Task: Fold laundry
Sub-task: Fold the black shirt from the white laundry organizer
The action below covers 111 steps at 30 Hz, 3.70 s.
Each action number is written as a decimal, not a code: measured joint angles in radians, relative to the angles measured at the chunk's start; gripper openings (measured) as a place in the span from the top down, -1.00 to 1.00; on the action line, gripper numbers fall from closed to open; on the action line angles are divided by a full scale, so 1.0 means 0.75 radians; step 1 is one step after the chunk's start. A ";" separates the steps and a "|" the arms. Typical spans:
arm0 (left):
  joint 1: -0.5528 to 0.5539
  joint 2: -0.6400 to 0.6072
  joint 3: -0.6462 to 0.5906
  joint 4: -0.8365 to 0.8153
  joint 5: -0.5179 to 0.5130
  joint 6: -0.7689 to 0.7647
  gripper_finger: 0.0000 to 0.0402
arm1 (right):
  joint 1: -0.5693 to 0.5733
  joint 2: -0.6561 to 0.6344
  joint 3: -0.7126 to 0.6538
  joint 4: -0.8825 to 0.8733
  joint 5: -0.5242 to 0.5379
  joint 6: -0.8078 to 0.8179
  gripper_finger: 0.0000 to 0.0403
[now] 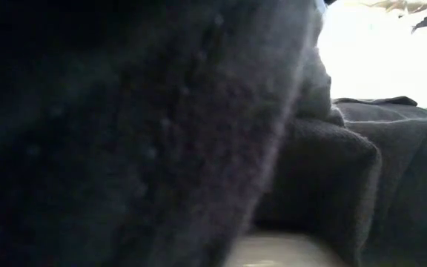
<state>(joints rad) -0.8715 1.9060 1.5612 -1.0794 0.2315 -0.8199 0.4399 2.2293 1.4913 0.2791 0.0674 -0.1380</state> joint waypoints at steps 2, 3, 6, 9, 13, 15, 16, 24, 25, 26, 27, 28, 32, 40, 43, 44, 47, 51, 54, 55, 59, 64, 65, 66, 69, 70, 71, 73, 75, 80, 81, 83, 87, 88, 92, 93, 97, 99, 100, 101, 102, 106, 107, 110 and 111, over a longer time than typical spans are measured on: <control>0.000 0.000 0.000 -0.038 0.007 -0.016 1.00 | -0.005 0.048 0.084 -0.037 -0.049 -0.045 0.45; -0.001 0.000 0.000 -0.053 0.017 -0.016 1.00 | -0.006 0.076 0.128 -0.066 -0.077 -0.067 0.45; -0.003 0.000 0.000 -0.102 0.050 -0.011 1.00 | -0.003 0.131 0.231 -0.169 -0.149 -0.124 0.45; -0.002 0.000 0.000 -0.121 0.090 0.008 1.00 | -0.005 0.171 0.323 -0.213 -0.163 -0.174 0.43; 0.001 0.000 0.000 -0.120 0.106 0.020 1.00 | -0.008 0.238 0.429 -0.244 -0.163 -0.212 0.32; -0.002 0.000 0.000 -0.120 0.106 0.020 1.00 | -0.014 0.273 0.467 -0.253 -0.163 -0.212 0.24; -0.003 0.000 0.000 -0.119 0.105 0.019 1.00 | -0.015 0.284 0.479 -0.273 -0.163 -0.209 0.20; -0.010 -0.001 0.000 -0.119 0.128 0.019 1.00 | -0.033 0.309 0.510 -0.296 -0.152 -0.176 0.00; -0.010 -0.001 0.000 -0.119 0.128 0.020 1.00 | -0.035 0.309 0.510 -0.297 -0.152 -0.176 0.00; -0.010 -0.001 0.000 -0.118 0.129 0.021 1.00 | -0.039 0.309 0.510 -0.300 -0.153 -0.176 0.00; -0.010 -0.001 0.000 -0.119 0.129 0.022 1.00 | -0.041 0.309 0.511 -0.306 -0.156 -0.172 -0.01; -0.010 -0.001 0.000 -0.119 0.128 0.023 1.00 | -0.041 0.309 0.511 -0.315 -0.156 -0.166 0.00; -0.010 -0.001 0.000 -0.117 0.128 0.025 1.00 | -0.040 0.332 0.511 -0.326 -0.164 -0.162 0.02; -0.010 -0.001 0.000 -0.097 0.130 0.012 1.00 | -0.048 0.330 0.511 -0.372 -0.168 -0.152 0.12; -0.010 -0.001 0.000 -0.097 0.130 0.006 1.00 | -0.055 0.330 0.511 -0.371 -0.168 -0.135 0.25; -0.010 -0.001 0.000 -0.097 0.130 0.006 1.00 | -0.059 0.330 0.511 -0.374 -0.168 -0.131 0.31; -0.008 -0.001 0.000 -0.097 0.130 0.016 1.00 | -0.059 0.330 0.511 -0.375 -0.168 -0.131 0.52; -0.006 -0.001 0.000 -0.097 0.129 0.017 1.00 | -0.059 0.330 0.511 -0.373 -0.168 -0.131 0.83; -0.006 -0.001 0.000 -0.098 0.129 0.020 1.00 | -0.059 0.330 0.511 -0.372 -0.168 -0.130 0.94; -0.006 -0.001 0.000 -0.097 0.129 0.020 1.00 | -0.059 0.327 0.511 -0.376 -0.168 -0.126 0.93; -0.006 -0.001 0.000 -0.097 0.130 0.019 1.00 | -0.058 0.288 0.511 -0.433 -0.168 -0.088 0.79; -0.006 -0.001 0.000 -0.098 0.130 0.019 1.00 | -0.057 0.203 0.511 -0.586 -0.169 -0.069 0.77; -0.006 -0.001 0.000 -0.098 0.130 0.019 1.00 | -0.056 0.189 0.511 -0.614 -0.169 -0.068 0.78; -0.006 -0.001 0.000 -0.098 0.129 0.020 1.00 | -0.054 0.175 0.511 -0.636 -0.168 -0.067 0.79; -0.006 -0.001 0.000 -0.098 0.119 0.019 1.00 | -0.050 0.145 0.511 -0.691 -0.169 -0.067 0.82; -0.006 -0.001 0.000 -0.098 0.116 0.019 1.00 | -0.050 0.136 0.511 -0.702 -0.168 -0.068 0.83; -0.006 -0.001 0.000 -0.098 0.113 0.019 1.00 | -0.050 0.130 0.511 -0.713 -0.162 -0.068 0.84; -0.005 -0.001 0.000 -0.111 0.084 0.020 1.00 | -0.056 0.128 0.511 -0.705 -0.138 -0.056 0.86; -0.006 -0.001 0.000 -0.158 0.013 0.019 1.00 | -0.072 0.128 0.511 -0.706 -0.103 -0.024 0.88; -0.008 -0.001 0.000 -0.316 -0.064 -0.014 1.00 | -0.129 0.128 0.511 -0.710 -0.036 0.048 0.88; -0.010 -0.001 0.000 -0.352 -0.075 -0.019 1.00 | -0.140 0.128 0.511 -0.710 -0.018 0.055 0.88; -0.014 -0.001 -0.001 -0.417 -0.094 -0.026 1.00 | -0.158 0.128 0.511 -0.709 0.028 0.059 0.89; -0.019 -0.001 -0.001 -0.502 -0.149 -0.030 1.00 | -0.197 0.128 0.511 -0.699 0.120 0.071 0.89; -0.018 -0.001 -0.001 -0.530 -0.172 -0.031 1.00 | -0.210 0.128 0.511 -0.699 0.129 0.084 0.89; -0.006 -0.002 -0.062 -0.571 -0.211 -0.035 1.00 | -0.254 0.128 0.511 -0.658 0.175 0.103 0.89; -0.003 -0.002 -0.094 -0.571 -0.208 -0.025 1.00 | -0.263 0.128 0.511 -0.639 0.186 0.094 0.89; 0.015 -0.002 -0.235 -0.582 -0.176 -0.006 1.00 | -0.286 0.130 0.511 -0.619 0.181 0.073 0.89; 0.022 -0.002 -0.271 -0.611 -0.187 -0.016 1.00 | -0.294 0.146 0.511 -0.618 0.159 0.073 0.89; 0.024 -0.002 -0.280 -0.618 -0.194 -0.015 1.00 | -0.297 0.151 0.511 -0.627 0.158 0.073 0.89; 0.026 -0.002 -0.282 -0.618 -0.207 -0.004 1.00 | -0.301 0.154 0.509 -0.640 0.157 0.072 0.89; 0.027 -0.002 -0.282 -0.613 -0.221 0.009 1.00 | -0.302 0.156 0.509 -0.650 0.157 0.072 0.89; 0.035 -0.002 -0.282 -0.654 -0.272 0.056 1.00 | -0.316 0.175 0.511 -0.639 0.157 0.075 0.83; 0.040 -0.002 -0.282 -0.660 -0.289 0.062 1.00 | -0.320 0.178 0.510 -0.642 0.157 0.082 0.81; 0.051 -0.002 -0.282 -0.655 -0.311 0.094 1.00 | -0.333 0.194 0.511 -0.630 0.157 0.120 0.74; 0.053 -0.002 -0.282 -0.656 -0.317 0.110 0.99 | -0.336 0.194 0.510 -0.646 0.158 0.121 0.72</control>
<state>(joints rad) -0.8321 1.9049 1.3495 -1.5717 -0.0061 -0.7372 0.1879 2.3750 1.8741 -0.2054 0.1856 -0.0472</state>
